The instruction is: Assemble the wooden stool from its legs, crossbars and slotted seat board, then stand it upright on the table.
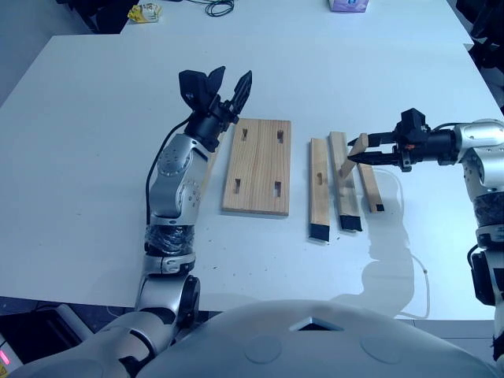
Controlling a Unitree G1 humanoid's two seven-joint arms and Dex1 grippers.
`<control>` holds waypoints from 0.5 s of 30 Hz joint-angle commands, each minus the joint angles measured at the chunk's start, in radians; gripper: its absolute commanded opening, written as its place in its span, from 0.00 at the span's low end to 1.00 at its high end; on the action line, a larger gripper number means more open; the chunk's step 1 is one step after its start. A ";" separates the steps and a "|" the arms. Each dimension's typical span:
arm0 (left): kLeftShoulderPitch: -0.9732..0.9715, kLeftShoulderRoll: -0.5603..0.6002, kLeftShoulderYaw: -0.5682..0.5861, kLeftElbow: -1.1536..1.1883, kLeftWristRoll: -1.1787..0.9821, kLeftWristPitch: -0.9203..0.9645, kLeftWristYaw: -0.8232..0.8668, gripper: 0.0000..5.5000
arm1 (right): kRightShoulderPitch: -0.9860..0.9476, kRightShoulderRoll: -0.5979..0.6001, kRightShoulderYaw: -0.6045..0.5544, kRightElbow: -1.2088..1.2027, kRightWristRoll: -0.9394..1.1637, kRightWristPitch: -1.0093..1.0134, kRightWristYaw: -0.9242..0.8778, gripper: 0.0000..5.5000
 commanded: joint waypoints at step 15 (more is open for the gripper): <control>0.003 -0.018 0.004 -0.008 -0.014 0.005 -0.020 0.58 | -0.081 -0.003 0.015 0.075 -0.048 -0.027 0.032 0.24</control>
